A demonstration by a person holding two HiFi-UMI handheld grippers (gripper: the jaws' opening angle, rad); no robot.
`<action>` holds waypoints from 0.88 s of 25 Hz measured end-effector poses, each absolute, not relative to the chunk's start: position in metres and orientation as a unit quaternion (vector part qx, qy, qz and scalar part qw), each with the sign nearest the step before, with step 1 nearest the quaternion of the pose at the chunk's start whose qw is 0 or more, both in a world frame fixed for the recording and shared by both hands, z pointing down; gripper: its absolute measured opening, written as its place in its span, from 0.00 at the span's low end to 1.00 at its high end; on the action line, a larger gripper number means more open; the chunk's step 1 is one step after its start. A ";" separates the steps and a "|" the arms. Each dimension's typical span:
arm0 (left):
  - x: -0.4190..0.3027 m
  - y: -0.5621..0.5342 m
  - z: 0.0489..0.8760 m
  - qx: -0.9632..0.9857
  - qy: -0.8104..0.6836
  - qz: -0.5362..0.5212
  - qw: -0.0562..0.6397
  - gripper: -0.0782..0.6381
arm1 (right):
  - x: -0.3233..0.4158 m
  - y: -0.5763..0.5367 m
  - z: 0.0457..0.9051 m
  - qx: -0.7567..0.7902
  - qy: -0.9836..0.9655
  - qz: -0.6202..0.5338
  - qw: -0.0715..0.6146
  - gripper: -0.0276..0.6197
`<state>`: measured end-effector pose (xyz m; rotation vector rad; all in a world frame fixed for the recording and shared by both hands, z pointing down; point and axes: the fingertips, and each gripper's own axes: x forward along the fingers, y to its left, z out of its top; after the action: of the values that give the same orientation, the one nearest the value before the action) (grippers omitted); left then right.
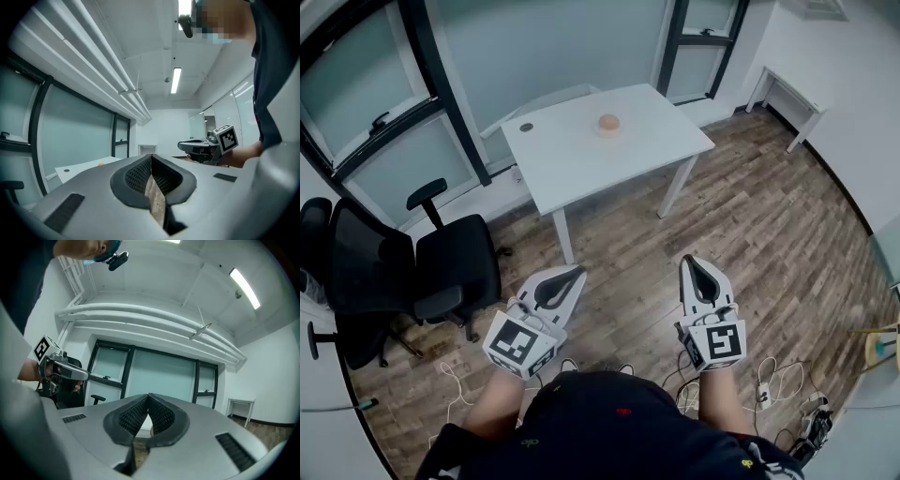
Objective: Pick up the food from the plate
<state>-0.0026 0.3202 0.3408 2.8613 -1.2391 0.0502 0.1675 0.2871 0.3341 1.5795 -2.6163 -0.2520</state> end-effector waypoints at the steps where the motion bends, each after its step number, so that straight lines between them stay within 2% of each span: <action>1: -0.007 0.319 0.340 0.917 -0.399 0.016 0.009 0.14 | 0.164 0.287 0.334 0.515 -0.852 -0.083 0.038 0.08; 16: -0.065 0.311 0.339 0.916 -0.402 0.010 0.002 0.14 | 0.119 0.277 0.342 0.535 -0.841 -0.067 0.045 0.08; 22: -0.112 0.307 0.379 0.915 -0.402 0.013 0.038 0.14 | 0.071 0.282 0.364 0.528 -0.845 -0.064 0.060 0.08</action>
<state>-0.1116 0.3073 0.3785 2.8075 -1.2331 0.0391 0.0708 0.2823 0.3638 1.5970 -2.5579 -0.1938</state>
